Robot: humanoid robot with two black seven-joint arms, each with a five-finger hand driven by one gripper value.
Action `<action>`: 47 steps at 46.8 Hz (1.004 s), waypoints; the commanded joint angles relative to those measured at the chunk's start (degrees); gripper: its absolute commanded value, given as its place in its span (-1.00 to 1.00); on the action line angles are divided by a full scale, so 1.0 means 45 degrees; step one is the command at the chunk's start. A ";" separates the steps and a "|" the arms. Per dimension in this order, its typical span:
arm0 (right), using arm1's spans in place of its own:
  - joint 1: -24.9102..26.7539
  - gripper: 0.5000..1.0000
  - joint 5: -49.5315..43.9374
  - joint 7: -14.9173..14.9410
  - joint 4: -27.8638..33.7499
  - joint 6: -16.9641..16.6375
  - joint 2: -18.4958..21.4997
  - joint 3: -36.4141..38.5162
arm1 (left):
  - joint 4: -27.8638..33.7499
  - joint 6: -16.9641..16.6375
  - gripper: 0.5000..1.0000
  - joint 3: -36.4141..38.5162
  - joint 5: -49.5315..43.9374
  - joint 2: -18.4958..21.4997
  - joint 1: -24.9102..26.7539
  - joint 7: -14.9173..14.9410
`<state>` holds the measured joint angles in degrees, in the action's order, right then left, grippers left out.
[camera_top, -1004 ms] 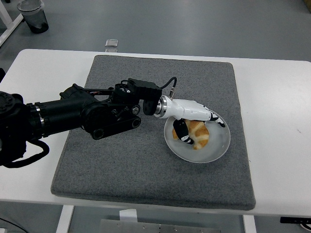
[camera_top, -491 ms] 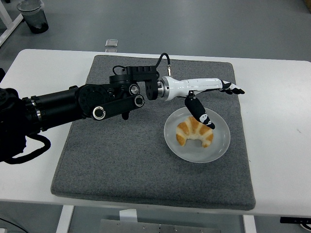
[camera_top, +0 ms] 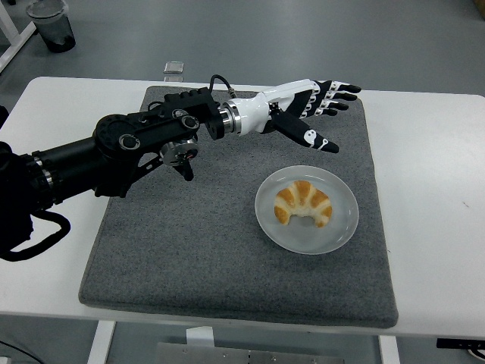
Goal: Place the bread on the plate
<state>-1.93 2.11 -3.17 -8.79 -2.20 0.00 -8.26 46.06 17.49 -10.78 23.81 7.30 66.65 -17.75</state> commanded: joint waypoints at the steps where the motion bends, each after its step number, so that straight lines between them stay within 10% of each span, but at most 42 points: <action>1: -0.0001 0.72 0.0000 0.0001 0.0000 0.0000 0.0000 0.0000 | -0.0546 0.0429 0.97 -0.0104 -0.1167 -0.0002 -0.0066 0.0019; 21: -0.0001 0.72 0.0000 0.0001 0.0000 0.0000 0.0000 0.0000 | -0.2578 0.1816 0.98 -0.1391 -0.5934 -0.0002 -0.1705 0.0175; 47: -0.0001 0.72 0.0000 0.0001 -0.0020 -0.0019 0.0000 0.0000 | -0.2696 0.1329 0.98 -0.6432 -0.7615 0.0896 -0.4168 0.0859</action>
<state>-1.93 2.11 -3.16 -8.85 -2.24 0.00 -8.26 34.01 24.62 -38.89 -9.90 10.99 48.08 -14.27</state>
